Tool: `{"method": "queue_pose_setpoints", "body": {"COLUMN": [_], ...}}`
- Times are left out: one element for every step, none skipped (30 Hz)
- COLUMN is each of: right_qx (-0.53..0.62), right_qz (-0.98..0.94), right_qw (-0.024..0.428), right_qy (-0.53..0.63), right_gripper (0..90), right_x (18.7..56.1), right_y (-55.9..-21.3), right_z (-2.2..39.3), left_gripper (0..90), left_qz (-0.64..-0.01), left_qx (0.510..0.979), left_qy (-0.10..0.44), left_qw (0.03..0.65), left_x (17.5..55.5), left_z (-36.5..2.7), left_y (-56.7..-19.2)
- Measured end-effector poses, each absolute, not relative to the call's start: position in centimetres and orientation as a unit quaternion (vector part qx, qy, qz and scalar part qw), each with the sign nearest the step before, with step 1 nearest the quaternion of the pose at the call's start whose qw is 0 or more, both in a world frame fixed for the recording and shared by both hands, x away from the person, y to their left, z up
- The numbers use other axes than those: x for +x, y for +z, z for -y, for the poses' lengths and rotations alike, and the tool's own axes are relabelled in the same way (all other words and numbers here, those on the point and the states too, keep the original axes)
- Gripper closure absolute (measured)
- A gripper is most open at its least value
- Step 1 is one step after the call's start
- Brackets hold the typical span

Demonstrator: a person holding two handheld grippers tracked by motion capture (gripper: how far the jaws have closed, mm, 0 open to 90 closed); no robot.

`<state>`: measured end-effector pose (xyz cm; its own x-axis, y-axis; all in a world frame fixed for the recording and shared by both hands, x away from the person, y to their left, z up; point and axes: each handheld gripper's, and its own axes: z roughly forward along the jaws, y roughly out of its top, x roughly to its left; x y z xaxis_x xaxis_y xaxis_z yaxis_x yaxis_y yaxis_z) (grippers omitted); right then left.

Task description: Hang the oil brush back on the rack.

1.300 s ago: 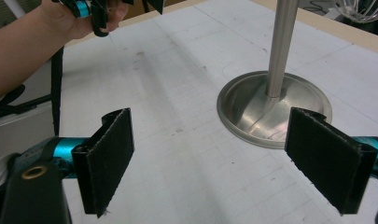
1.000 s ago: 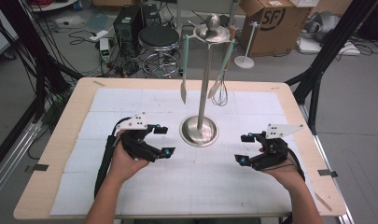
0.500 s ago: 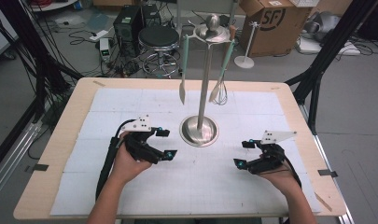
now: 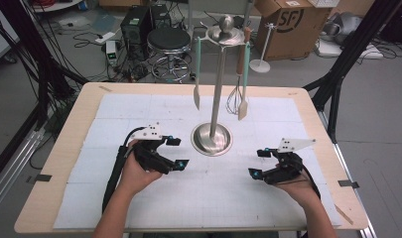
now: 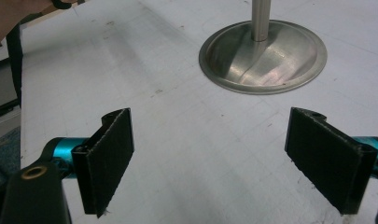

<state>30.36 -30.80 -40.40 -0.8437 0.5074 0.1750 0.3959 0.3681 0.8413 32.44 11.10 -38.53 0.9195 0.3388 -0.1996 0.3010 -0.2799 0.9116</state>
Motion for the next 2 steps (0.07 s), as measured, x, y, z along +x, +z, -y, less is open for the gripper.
{"method": "queue_pose_setpoints", "body": {"right_qx": [0.273, 0.273], "right_qz": [-0.825, -0.825], "right_qw": [0.056, 0.055], "right_qy": [0.491, 0.491], "right_gripper": [15.4, 15.4], "right_x": [30.37, 30.38], "right_y": [-40.40, -40.40], "right_z": [30.79, 30.79], "left_gripper": [15.6, 15.6], "left_qz": [-0.200, -0.199], "left_qx": [0.800, 0.801], "left_qy": [0.017, 0.017], "left_qw": [0.566, 0.565], "left_x": [32.44, 32.46], "left_z": [-11.08, -11.14], "left_y": [-38.55, -38.52]}}
